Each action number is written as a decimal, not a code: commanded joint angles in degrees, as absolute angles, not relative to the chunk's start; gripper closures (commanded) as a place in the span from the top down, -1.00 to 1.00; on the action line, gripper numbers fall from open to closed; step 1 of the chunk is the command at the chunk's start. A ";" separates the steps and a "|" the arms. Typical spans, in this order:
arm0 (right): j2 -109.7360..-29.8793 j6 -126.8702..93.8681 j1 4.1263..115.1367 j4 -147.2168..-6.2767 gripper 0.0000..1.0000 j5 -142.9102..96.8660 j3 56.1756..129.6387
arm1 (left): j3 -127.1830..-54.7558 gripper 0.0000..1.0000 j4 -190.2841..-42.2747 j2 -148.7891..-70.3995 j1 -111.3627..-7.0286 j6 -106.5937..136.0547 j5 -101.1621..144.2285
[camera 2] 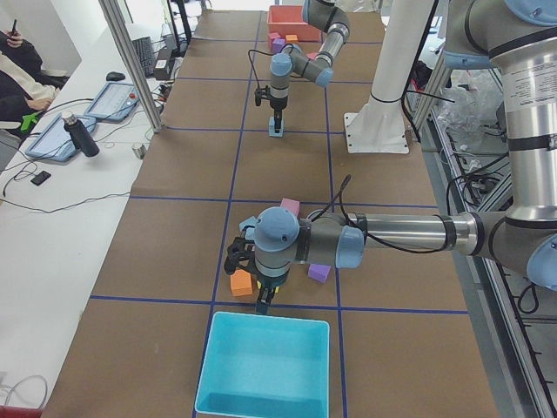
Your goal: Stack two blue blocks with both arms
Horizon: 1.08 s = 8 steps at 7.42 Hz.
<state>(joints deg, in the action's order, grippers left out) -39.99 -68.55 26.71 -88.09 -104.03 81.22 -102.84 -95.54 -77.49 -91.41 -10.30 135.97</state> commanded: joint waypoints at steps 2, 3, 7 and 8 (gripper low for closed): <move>-40.34 -64.62 36.35 -91.12 0.98 -110.62 90.68 | -103.44 0.96 -95.45 -78.66 -91.41 -10.20 135.97; -42.78 -57.81 40.56 -93.06 0.99 -112.05 93.14 | -103.45 0.96 -95.54 -81.27 -91.32 -10.11 135.97; -59.29 -28.34 56.84 -92.37 1.00 -119.80 96.41 | -102.12 0.96 -95.10 -95.23 -86.78 13.07 140.61; -62.63 -27.43 60.87 -92.37 1.00 -120.23 96.85 | -102.04 0.96 -94.75 -97.45 -81.53 19.27 139.84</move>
